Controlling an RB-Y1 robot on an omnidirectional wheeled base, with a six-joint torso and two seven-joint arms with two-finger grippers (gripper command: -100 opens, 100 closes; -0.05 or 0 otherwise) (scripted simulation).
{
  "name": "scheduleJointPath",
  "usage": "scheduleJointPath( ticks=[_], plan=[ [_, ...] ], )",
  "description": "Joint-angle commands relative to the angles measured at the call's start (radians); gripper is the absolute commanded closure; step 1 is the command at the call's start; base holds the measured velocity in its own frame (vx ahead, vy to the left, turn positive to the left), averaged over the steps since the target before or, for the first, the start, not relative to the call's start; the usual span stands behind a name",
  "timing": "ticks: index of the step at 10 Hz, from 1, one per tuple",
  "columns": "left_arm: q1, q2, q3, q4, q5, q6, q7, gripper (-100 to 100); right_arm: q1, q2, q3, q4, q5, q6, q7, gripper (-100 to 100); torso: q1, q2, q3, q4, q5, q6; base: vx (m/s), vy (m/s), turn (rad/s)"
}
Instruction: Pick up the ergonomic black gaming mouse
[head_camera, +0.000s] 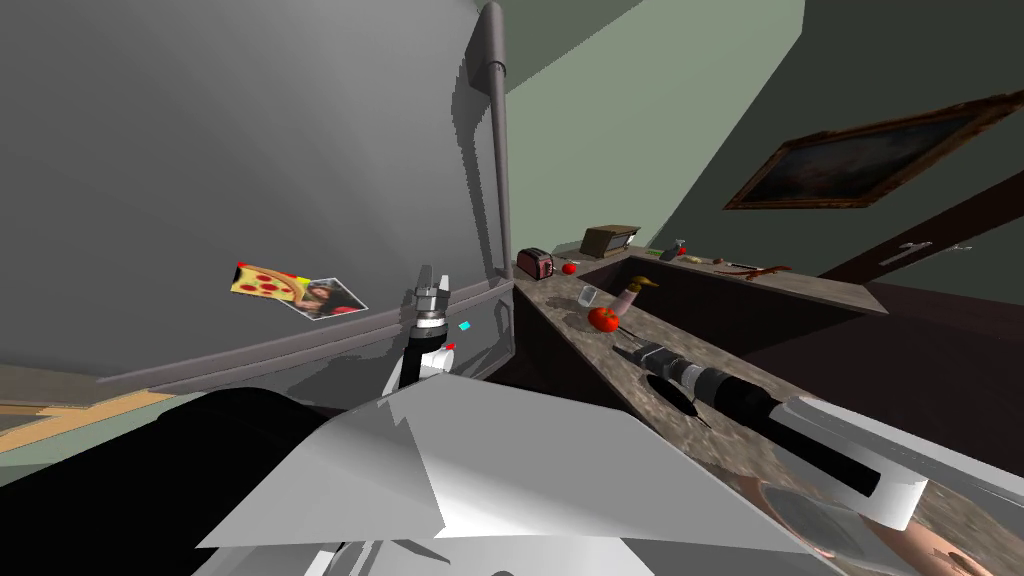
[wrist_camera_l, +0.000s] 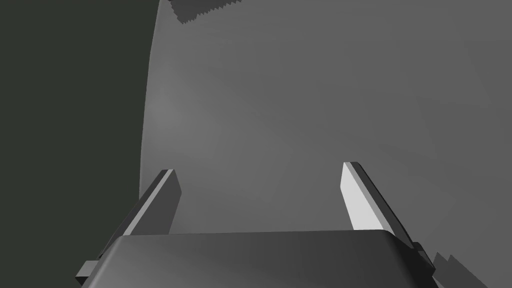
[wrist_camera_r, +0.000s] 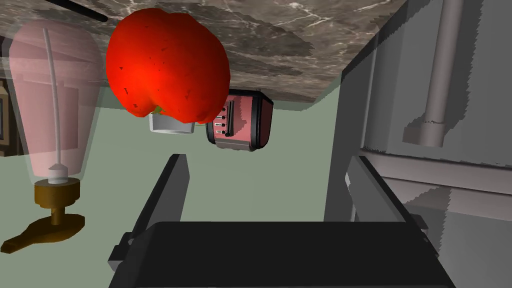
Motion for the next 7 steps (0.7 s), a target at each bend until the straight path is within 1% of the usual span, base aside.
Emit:
scheduleJointPath(
  ticks=[1, 2, 4, 5, 6, 7],
  plan=[
    [0.000, 0.000, 0.000, 0.000, 0.000, 0.000, 0.000, 0, 0.022, -0.050, 0.017, 0.028, 0.022, -0.006, -0.009, -100, 0.000, 0.000, 0.000, 0.000, 0.000, 0.000, -0.012, -0.028, 0.109],
    [0.000, 0.000, 0.000, 0.000, 0.000, 0.000, 0.000, 0, 0.022, -0.061, 0.017, 0.028, 0.022, -0.006, -0.009, -100, 0.000, 0.000, 0.000, 0.000, 0.000, 0.000, -0.012, -0.026, 0.045],
    [0.000, 0.000, 0.000, 0.000, 0.000, 0.000, 0.000, 0, 0.059, -0.138, 0.050, 0.072, 0.058, -0.017, -0.023, -100, 0.000, 0.000, 0.000, 0.000, 0.000, 0.000, -0.016, -0.037, 0.125],
    [0.000, 0.000, 0.000, 0.000, 0.000, 0.000, 0.000, 0, 0.059, -0.151, 0.050, 0.072, 0.058, -0.017, -0.023, -100, -0.001, 0.000, 0.000, 0.000, 0.000, 0.000, -0.018, -0.039, 0.029],
    [0.000, 0.000, 0.000, 0.000, 0.000, 0.000, 0.000, 0, 0.076, -0.192, 0.065, 0.092, 0.074, -0.022, -0.030, -100, -0.001, 0.000, 0.000, 0.000, 0.000, 0.000, -0.019, -0.034, 0.051],
    [0.000, 0.000, 0.000, 0.000, 0.000, 0.000, 0.000, 0, 0.093, -0.222, 0.081, 0.110, 0.089, -0.027, -0.036, -100, 0.000, 0.000, 0.000, 0.000, 0.000, 0.000, -0.023, -0.042, 0.096]
  ],
)
